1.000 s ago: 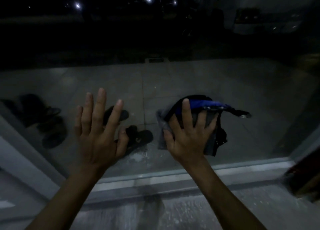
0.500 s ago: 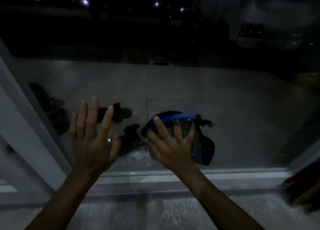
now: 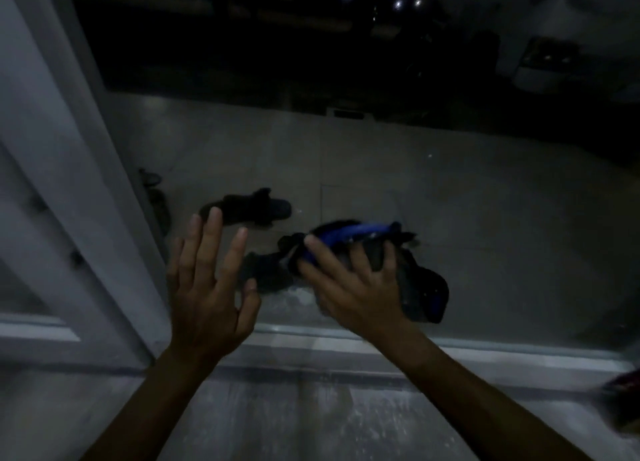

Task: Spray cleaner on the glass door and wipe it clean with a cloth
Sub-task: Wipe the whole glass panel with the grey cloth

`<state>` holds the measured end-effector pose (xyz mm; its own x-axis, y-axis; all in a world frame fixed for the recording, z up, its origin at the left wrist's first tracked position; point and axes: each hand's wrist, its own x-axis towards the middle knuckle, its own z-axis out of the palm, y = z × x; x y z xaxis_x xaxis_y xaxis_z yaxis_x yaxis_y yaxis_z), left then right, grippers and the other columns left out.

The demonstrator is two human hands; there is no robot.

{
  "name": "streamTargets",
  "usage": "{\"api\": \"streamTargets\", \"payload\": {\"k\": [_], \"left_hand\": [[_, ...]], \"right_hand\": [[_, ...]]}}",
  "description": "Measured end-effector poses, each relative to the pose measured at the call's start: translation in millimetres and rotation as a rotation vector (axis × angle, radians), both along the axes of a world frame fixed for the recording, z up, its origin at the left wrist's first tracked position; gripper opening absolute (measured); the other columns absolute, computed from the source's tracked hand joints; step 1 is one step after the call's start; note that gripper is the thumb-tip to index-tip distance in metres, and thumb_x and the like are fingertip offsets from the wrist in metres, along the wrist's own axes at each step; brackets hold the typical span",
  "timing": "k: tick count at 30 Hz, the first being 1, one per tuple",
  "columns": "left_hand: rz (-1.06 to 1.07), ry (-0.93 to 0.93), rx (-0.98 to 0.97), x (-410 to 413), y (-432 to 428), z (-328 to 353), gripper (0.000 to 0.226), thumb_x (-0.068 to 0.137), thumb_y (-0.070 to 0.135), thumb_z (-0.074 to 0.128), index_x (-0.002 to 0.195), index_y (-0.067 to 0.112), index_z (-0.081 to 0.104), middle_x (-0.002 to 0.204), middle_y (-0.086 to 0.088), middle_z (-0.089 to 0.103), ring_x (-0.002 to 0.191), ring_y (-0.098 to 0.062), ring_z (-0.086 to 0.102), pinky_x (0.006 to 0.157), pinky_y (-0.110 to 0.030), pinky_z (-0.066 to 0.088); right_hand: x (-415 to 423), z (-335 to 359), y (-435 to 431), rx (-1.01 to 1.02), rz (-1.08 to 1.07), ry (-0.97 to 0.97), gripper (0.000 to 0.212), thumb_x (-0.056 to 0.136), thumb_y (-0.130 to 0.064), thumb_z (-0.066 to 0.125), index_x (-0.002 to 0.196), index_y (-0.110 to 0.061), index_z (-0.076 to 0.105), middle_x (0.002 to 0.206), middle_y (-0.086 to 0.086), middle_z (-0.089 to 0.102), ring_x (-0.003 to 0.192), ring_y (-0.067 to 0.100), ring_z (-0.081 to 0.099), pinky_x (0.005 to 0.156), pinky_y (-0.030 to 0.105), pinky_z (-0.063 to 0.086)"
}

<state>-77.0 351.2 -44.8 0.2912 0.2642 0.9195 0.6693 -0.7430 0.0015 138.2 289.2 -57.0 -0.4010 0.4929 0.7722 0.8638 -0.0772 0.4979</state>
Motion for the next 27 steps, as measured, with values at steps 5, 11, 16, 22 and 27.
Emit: {"api": "streamTargets", "payload": {"k": [5, 11, 16, 22, 27], "left_hand": [[0.004, -0.002, -0.021, -19.6, -3.8, -9.3, 0.075, 0.084, 0.026, 0.046, 0.151, 0.018, 0.014, 0.161, -0.002, 0.004, 0.147, -0.026, 0.011, 0.111, -0.051, 0.023], [0.000, -0.041, -0.069, -22.3, -8.4, -15.0, 0.077, 0.082, 0.025, 0.048, 0.151, 0.018, 0.015, 0.161, -0.003, 0.005, 0.146, -0.026, 0.012, 0.114, -0.048, 0.021], [0.013, -0.035, -0.089, -33.2, -7.7, -16.4, 0.076, 0.083, 0.025, 0.047, 0.151, 0.017, 0.015, 0.160, -0.003, 0.005, 0.146, -0.026, 0.013, 0.114, -0.047, 0.021], [0.004, -0.064, -0.102, -35.7, -4.2, -22.7, 0.078, 0.083, 0.025, 0.049, 0.151, 0.016, 0.014, 0.160, -0.004, 0.006, 0.145, -0.029, 0.017, 0.114, -0.047, 0.022], [0.011, -0.087, -0.121, -38.2, -2.6, -20.9, 0.078, 0.083, 0.026, 0.047, 0.152, 0.018, 0.011, 0.161, -0.001, 0.003, 0.145, -0.026, 0.016, 0.114, -0.048, 0.022]], "right_hand": [[46.0, 7.4, -29.2, 0.007, -0.020, -0.088, 0.066, 0.084, -0.040, 0.060, 0.142, -0.029, 0.031, 0.164, 0.002, 0.003, 0.125, 0.035, 0.037, 0.105, 0.059, 0.021], [-39.3, 51.0, 26.2, 0.166, -0.011, 0.123, 0.053, 0.097, -0.044, 0.046, 0.146, -0.031, 0.032, 0.162, 0.000, 0.008, 0.146, 0.035, 0.012, 0.112, 0.065, 0.005], [-37.2, 11.9, 22.1, -0.116, 0.093, -0.353, 0.063, 0.090, -0.027, 0.050, 0.150, -0.026, 0.028, 0.155, -0.010, 0.027, 0.133, 0.027, 0.034, 0.115, 0.059, 0.003], [-6.1, 50.5, 10.4, 0.113, 0.004, -0.065, 0.053, 0.097, -0.041, 0.047, 0.144, -0.018, 0.039, 0.162, 0.007, 0.012, 0.130, 0.033, 0.032, 0.113, 0.059, 0.010], [-70.8, 31.6, 45.7, 0.112, 0.045, -0.020, 0.051, 0.097, -0.040, 0.047, 0.143, -0.020, 0.038, 0.148, 0.001, 0.037, 0.125, 0.032, 0.041, 0.111, 0.056, 0.013]]}}
